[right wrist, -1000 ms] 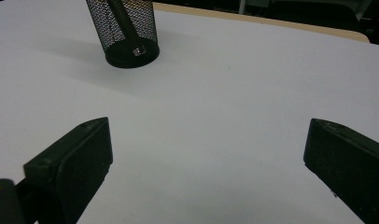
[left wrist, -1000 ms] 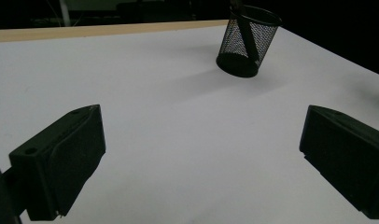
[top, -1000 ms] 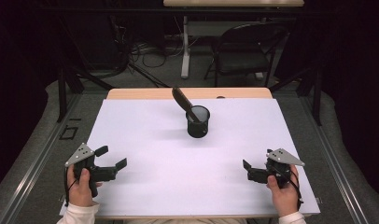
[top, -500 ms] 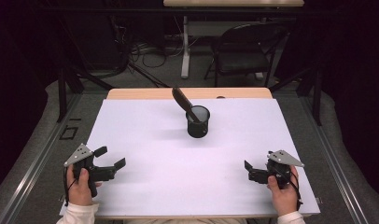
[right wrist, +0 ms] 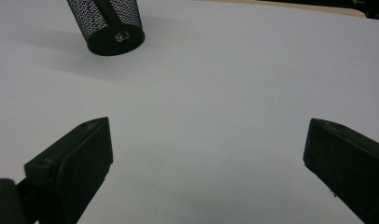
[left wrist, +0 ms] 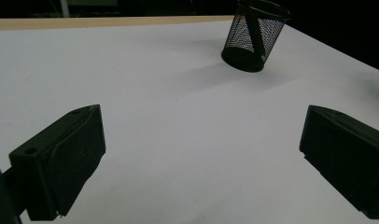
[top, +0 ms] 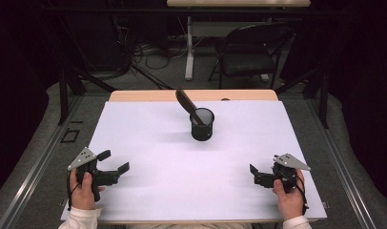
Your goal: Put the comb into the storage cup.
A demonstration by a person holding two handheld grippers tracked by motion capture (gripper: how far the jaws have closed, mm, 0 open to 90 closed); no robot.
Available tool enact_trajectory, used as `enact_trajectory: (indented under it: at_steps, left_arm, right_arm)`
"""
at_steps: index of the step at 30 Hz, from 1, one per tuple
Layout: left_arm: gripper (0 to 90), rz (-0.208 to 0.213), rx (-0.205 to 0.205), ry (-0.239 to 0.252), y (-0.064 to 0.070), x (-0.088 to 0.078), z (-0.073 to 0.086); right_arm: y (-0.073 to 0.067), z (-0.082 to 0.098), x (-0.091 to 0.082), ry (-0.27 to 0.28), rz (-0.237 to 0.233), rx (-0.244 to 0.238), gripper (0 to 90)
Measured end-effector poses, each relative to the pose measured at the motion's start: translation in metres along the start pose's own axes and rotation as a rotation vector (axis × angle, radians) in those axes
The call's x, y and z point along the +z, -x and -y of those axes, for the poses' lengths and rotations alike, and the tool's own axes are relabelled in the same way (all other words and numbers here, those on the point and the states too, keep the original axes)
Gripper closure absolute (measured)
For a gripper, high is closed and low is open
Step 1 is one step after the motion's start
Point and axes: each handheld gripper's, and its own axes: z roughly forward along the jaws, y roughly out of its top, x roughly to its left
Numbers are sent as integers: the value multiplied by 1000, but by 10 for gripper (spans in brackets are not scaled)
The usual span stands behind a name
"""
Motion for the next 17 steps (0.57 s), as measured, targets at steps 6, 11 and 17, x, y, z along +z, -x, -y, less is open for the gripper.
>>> enact_trajectory:
  at_steps: [6, 11, 17]
  left_arm:
    - [4, 5, -3, -4, 0, 2, 1]
    - [4, 2, -2, -4, 0, 2, 1]
    - [4, 3, 1, -3, 0, 2, 1]
  right_arm:
    - [1, 0, 0, 0, 2, 6, 12]
    - [1, 1, 1, -4, 1, 14, 13]
    - [2, 2, 2, -7, -4, 20, 13]
